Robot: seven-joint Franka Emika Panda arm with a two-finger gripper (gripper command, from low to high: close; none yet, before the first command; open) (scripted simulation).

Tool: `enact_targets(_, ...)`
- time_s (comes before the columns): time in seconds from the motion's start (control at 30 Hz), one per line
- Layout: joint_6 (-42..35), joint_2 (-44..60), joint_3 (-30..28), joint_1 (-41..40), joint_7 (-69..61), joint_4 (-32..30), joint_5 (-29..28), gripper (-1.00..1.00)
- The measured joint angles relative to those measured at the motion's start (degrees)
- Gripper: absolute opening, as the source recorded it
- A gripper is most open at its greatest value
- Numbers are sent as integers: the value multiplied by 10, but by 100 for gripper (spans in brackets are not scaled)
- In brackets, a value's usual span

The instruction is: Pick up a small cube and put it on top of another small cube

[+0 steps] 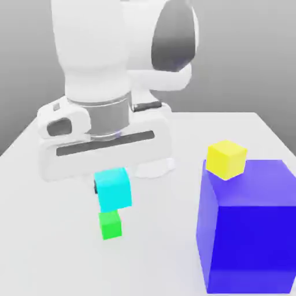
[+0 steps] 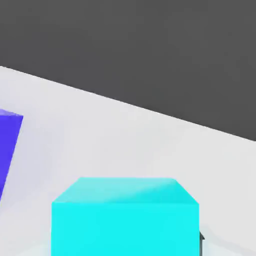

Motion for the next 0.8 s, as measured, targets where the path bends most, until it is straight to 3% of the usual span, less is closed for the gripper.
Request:
enact_targets(0.23, 115, -57, -39, -27, -133, -148, -23, -100)
enact_targets(0.43, 219, -87, -78, 13, -281, -279, 27, -100)
enact_targets(0.8, 294, -12, -80, 47, -322, -292, 59, -100)
